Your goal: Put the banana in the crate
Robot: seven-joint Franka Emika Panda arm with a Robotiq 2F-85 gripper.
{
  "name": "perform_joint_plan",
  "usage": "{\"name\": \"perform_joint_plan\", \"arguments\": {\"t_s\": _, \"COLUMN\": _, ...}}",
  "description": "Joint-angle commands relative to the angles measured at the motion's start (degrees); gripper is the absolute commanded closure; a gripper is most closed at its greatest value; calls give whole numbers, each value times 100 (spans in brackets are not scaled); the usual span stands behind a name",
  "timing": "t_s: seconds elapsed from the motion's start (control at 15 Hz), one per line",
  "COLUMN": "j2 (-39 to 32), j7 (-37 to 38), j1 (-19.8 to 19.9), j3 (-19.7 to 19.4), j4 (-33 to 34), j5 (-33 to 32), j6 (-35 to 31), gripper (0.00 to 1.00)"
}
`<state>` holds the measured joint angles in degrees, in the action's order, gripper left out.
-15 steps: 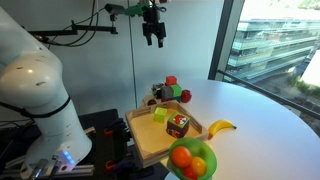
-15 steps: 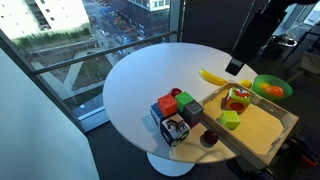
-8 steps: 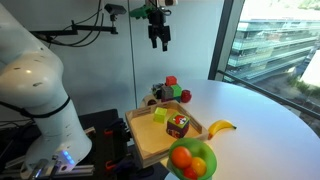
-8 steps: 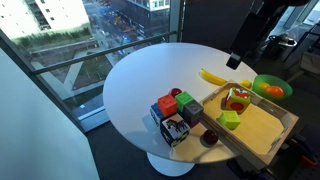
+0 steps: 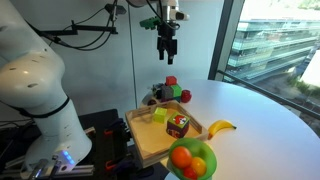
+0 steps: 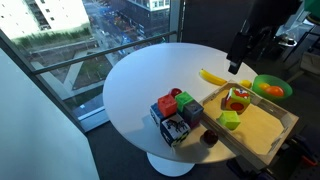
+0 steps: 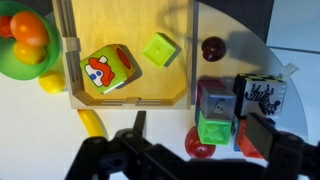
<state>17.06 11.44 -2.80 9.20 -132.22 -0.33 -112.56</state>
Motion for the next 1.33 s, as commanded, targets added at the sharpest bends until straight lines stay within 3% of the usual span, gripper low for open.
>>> {"name": "perform_joint_plan", "arguments": {"t_s": 0.0, "j2": -458, "j7": 225, "j1": 118, "j3": -186, "j4": 344, "j5": -115, "j6": 427, "gripper": 0}}
{"name": "perform_joint_plan", "arguments": {"t_s": 0.33, "j2": -966, "j7": 425, "j1": 305, "j3": -459, "j4": 574, "j5": -294, "j6": 562, "gripper": 0}}
{"name": "perform_joint_plan", "arguments": {"t_s": 1.27, "j2": -2149, "j7": 730, "j1": 482, "j3": -1091, "j4": 1072, "j5": -517, "j6": -656, "gripper": 0}}
